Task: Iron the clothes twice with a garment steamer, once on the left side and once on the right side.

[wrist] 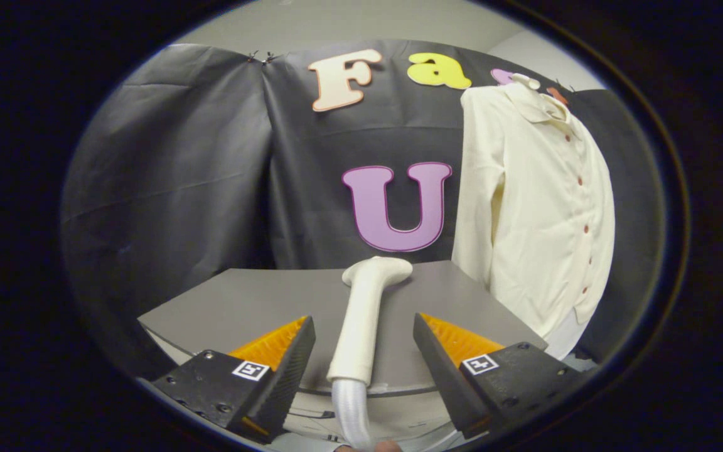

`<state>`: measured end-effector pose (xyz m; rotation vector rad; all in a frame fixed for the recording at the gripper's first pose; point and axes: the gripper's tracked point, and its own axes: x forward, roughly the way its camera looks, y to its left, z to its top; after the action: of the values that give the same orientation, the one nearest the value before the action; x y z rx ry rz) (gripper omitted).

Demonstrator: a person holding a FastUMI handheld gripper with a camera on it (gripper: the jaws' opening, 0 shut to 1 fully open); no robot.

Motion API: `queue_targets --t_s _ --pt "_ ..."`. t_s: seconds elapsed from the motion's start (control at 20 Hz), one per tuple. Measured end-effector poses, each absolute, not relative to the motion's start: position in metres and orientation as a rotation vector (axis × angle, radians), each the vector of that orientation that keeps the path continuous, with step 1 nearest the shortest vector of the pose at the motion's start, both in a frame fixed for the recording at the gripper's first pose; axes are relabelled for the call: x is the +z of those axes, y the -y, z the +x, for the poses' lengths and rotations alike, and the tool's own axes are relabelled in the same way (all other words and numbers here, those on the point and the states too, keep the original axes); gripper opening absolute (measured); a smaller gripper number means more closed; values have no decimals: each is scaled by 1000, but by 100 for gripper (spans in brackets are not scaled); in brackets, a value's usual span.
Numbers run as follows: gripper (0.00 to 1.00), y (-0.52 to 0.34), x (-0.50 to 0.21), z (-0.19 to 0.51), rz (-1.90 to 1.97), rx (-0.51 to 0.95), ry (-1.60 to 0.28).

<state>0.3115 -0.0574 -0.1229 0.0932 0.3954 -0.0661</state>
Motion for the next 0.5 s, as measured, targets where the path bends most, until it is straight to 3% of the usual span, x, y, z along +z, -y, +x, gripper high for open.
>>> queue_targets --t_s 0.25,0.5 --pt "94 58 -148 333 23 -110 -448" --pt "86 58 -166 346 27 -137 -500"
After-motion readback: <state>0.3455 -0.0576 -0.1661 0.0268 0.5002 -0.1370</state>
